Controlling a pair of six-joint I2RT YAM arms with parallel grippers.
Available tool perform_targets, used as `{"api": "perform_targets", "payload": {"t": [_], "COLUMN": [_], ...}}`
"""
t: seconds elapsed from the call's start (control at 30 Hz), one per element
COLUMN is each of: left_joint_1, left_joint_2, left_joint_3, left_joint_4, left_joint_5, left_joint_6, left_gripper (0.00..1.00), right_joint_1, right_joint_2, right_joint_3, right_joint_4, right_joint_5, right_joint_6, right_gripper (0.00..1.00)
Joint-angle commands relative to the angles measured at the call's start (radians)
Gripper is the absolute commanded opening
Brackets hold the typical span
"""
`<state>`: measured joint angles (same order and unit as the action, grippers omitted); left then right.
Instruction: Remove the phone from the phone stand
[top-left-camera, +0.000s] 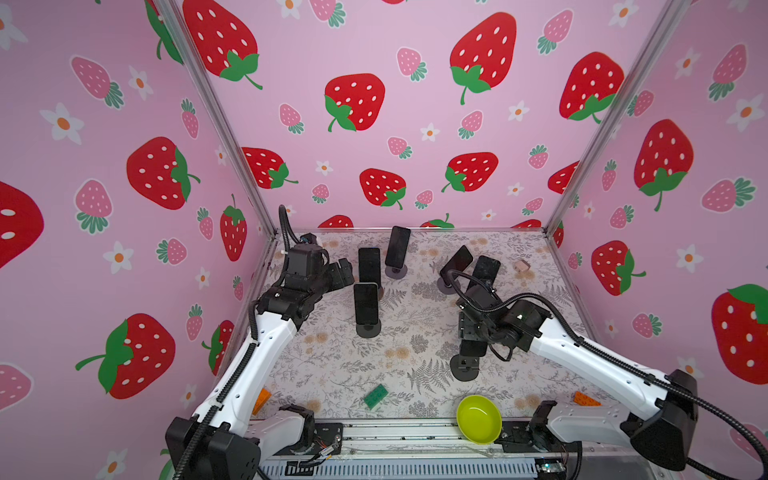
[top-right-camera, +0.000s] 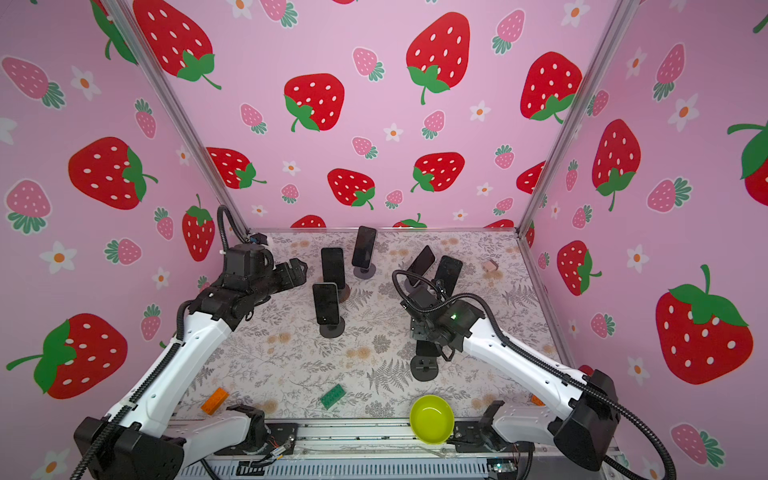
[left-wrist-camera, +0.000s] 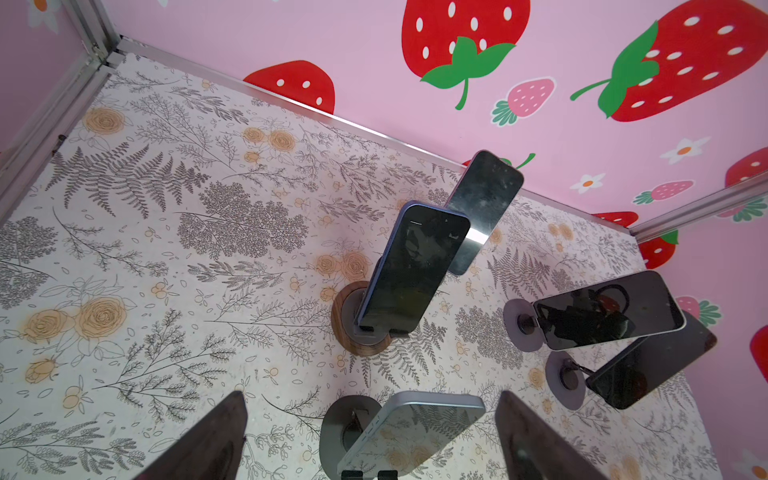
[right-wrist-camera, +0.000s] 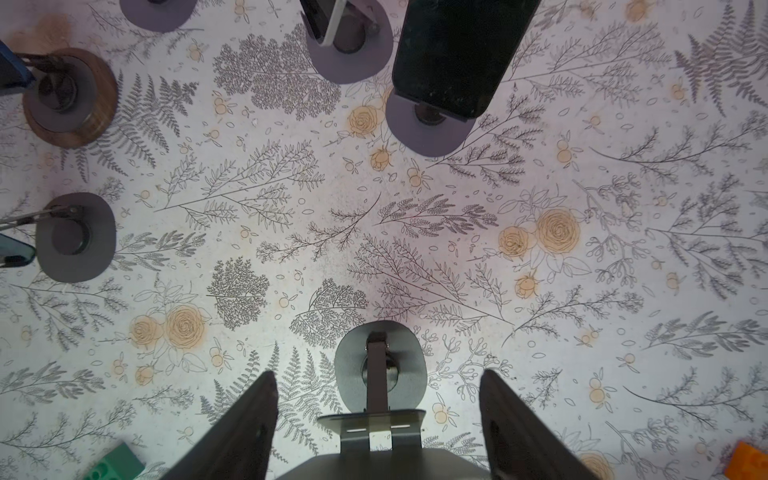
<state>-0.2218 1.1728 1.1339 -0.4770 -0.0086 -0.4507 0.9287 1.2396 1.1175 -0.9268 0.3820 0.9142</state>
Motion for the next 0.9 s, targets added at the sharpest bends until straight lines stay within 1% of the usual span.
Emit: {"api": "perform_targets", "payload": {"t": [0.0, 0.07, 0.13, 0.23, 0.3, 0.5, 0.6, 0.67, 0.73, 0.87], "left_joint_1": [-0.004, -0.004, -0.006, -0.018, -0.043, -0.107, -0.135, -0.175, -0.215, -0.235], "left_joint_2": [0.025, 0.031, 0.031, 0.047, 0.054, 0.053, 0.046, 0.033, 0.027, 0.013], "left_joint_3": [0.014, 0.014, -0.007, -0.01, -0.002, -0.004, -0.006, -0.019, -0.02, -0.002], "left_joint_4": [0.022, 0.029, 0.071, 0.113, 0.121, 0.147, 0.151, 0.148, 0.117, 0.046], "left_joint_5": [0.06, 0.085, 0.122, 0.251, 0.311, 0.385, 0.446, 0.431, 0.366, 0.351], "left_joint_6": [-0.019, -0.022, -0.016, 0.0, 0.016, 0.051, 0.071, 0.108, 0.141, 0.175], "left_gripper": [0.95, 0.95, 0.95, 0.95, 0.95, 0.95, 0.95, 0.95, 0.95, 0.95], "right_joint_1": [-0.003, -0.01, -0.024, -0.04, -0.047, -0.098, -0.118, -0.136, -0.151, -0.166], "right_joint_2": [-0.028, -0.032, -0.027, -0.015, -0.017, -0.006, 0.002, 0.013, 0.027, 0.054], "right_joint_3": [0.074, 0.094, 0.115, 0.155, 0.158, 0.168, 0.168, 0.175, 0.185, 0.185], "right_joint_4": [-0.047, -0.032, -0.023, -0.016, 0.016, 0.083, 0.113, 0.123, 0.133, 0.175], "right_joint_5": [0.062, 0.071, 0.076, 0.067, 0.056, -0.028, -0.061, -0.09, -0.12, -0.158], "right_joint_6": [-0.015, -0.041, -0.063, -0.081, -0.101, -0.15, -0.182, -0.197, -0.207, -0.244], "right_gripper": [0.72, 0.72, 0.72, 0.72, 0.72, 0.72, 0.72, 0.72, 0.72, 0.72]}}
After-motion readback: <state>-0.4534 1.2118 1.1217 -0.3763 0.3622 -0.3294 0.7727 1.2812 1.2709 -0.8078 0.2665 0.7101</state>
